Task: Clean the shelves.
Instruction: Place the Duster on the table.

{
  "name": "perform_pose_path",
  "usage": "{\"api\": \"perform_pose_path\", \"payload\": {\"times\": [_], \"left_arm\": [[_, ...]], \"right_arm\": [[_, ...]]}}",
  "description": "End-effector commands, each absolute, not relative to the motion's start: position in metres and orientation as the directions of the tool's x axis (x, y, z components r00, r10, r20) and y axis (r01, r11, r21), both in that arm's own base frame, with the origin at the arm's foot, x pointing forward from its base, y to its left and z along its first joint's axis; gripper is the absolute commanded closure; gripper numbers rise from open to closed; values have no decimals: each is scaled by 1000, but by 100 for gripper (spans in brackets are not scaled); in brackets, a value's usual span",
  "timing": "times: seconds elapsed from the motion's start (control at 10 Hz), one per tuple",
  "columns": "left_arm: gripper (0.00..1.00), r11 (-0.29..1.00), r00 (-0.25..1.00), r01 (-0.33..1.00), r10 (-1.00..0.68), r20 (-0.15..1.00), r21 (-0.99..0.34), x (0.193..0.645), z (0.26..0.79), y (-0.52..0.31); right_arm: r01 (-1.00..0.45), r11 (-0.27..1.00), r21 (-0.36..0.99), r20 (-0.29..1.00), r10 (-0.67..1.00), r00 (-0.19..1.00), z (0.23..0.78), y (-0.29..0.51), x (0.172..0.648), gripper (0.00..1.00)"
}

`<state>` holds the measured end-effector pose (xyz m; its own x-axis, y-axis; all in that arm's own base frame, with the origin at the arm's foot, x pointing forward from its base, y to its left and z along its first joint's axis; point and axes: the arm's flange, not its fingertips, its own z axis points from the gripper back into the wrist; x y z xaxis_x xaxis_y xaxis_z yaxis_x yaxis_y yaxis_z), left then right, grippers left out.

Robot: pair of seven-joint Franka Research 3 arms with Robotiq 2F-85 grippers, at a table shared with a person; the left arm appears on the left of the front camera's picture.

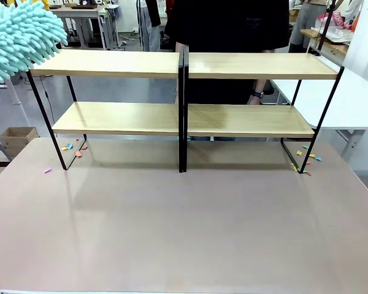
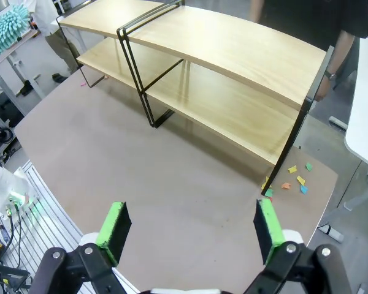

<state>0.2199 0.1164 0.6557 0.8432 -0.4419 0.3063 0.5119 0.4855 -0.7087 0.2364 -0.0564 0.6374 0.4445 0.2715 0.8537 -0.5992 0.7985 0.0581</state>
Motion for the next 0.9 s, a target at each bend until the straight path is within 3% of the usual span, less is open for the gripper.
{"api": "perform_pose_path", "payload": {"times": [0.0,0.6,0.7,0.8], "left_arm": [[88,470,830,532,-452,326,-705,218,657,119],[88,486,843,512,-441,307,-708,220,656,117],[88,538,829,539,-473,298,-648,210,667,88],[88,461,705,658,-654,274,-595,209,674,57]], "right_arm": [[-607,793,49,857,278,433,636,-57,237,0],[-607,793,49,857,278,433,636,-57,237,0],[-599,798,58,854,271,445,637,-56,236,0],[-730,683,40,870,336,362,642,-36,235,0]]}}
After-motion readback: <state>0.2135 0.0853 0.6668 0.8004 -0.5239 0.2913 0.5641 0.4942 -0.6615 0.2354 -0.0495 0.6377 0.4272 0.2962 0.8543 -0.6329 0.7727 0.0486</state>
